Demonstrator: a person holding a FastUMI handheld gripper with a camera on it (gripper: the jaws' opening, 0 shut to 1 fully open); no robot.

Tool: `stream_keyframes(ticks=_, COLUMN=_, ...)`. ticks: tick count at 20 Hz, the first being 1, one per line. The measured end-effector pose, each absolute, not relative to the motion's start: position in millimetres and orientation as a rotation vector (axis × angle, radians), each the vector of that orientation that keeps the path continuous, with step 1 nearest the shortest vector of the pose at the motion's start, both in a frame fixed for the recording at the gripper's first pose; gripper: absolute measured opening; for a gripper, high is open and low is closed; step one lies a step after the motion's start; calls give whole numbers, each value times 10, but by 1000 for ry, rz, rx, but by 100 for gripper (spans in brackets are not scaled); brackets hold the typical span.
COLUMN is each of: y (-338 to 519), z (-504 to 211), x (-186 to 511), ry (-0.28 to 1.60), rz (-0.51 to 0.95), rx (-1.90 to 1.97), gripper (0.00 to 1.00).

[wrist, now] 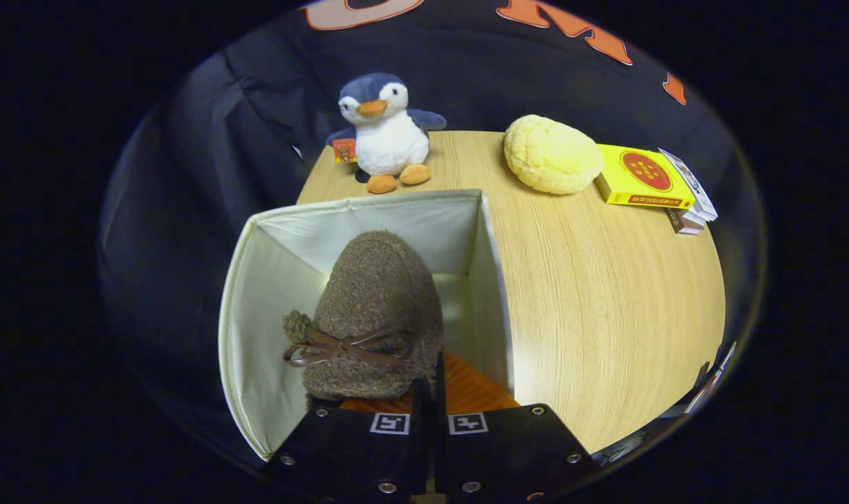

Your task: Open the storage box then place both shoes into the box .Put the left shoe in first, then the right shoe, with the right side of both shoes facing outward in a uniform manner.

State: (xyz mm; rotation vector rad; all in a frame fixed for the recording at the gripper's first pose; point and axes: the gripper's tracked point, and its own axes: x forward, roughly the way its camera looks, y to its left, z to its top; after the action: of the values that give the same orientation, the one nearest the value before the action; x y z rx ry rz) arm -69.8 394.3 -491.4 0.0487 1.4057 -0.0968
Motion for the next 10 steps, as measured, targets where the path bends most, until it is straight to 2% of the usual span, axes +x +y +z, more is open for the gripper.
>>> stream_keyframes(ticks=6, y=4025, z=-4881, x=-726, ry=1409, rz=-59, rx=25, gripper=17)
stream_keyframes(ticks=8, y=4014, z=-4806, x=-753, ry=1404, rz=-48, rx=31, gripper=31)
stream_keyframes(ticks=10, y=4014, z=-4692, x=-787, ry=1395, rz=-28, rx=42, gripper=36)
